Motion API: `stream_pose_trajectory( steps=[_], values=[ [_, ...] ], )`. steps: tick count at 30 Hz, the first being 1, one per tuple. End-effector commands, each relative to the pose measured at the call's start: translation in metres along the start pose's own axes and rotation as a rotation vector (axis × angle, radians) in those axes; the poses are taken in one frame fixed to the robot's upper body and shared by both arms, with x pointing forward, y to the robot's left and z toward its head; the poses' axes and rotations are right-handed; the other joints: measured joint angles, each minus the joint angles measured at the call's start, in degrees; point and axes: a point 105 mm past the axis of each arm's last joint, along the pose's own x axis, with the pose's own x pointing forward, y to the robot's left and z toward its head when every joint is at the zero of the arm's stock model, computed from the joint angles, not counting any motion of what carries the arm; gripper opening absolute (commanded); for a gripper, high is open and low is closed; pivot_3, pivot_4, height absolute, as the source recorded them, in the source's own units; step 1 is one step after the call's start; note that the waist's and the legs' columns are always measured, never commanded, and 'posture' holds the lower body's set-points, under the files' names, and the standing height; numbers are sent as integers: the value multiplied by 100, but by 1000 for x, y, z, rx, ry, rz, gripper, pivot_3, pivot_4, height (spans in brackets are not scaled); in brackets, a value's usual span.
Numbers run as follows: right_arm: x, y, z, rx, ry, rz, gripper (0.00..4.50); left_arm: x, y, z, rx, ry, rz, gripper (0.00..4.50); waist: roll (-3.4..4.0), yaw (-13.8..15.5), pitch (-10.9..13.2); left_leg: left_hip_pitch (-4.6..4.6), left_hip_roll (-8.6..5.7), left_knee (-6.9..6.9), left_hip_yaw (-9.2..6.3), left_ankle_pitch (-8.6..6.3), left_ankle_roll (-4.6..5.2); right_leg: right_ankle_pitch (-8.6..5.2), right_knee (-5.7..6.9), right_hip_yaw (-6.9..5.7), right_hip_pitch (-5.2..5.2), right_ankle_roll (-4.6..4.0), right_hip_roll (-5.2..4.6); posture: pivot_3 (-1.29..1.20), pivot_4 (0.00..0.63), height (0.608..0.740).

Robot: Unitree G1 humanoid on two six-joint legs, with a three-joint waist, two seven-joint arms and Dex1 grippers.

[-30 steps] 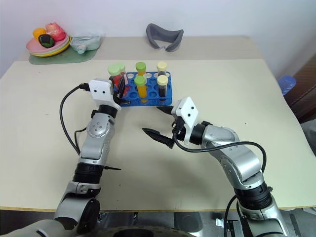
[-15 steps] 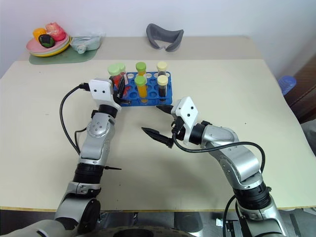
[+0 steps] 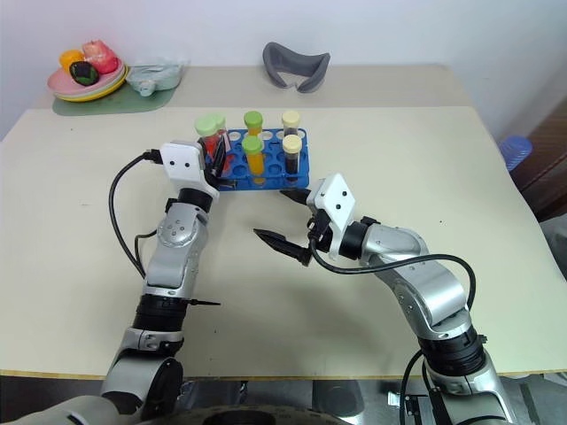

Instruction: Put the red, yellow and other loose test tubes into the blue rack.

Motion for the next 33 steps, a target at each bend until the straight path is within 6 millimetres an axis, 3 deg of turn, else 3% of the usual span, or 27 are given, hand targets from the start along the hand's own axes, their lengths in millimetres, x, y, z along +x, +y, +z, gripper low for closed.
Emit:
stream_pose_trajectory(
  steps=[1, 18, 31, 33],
  values=[
    [1, 4, 10, -28, -40, 14, 4500, -2, -2, 0, 15, 4, -6, 742, 0, 0, 0, 0, 0, 0, 0, 0, 0, 0, 0, 0, 0, 0, 0, 0, 150, 740],
    [2, 4, 11, -29, -42, 14, 4500, 1, 10, 1, 98, -15, 32, 742, 0, -7, 0, 1, 0, 0, 0, 0, 0, 0, 0, 0, 0, 0, 0, 0, 150, 740],
    [1, 3, 11, -31, -39, 15, 4500, 2, 11, -3, 68, -3, 37, 742, 0, -9, 0, 1, 0, -2, 0, 0, 1, 0, -1, 0, -1, 0, 1, 0, 150, 740],
    [1, 3, 11, -32, -38, 15, 4500, 2, 10, -3, 54, -6, 32, 1764, 0, -9, 0, 1, 0, -2, 0, 0, 1, 0, -1, 0, -1, 0, 1, 0, 150, 740]
  ],
)
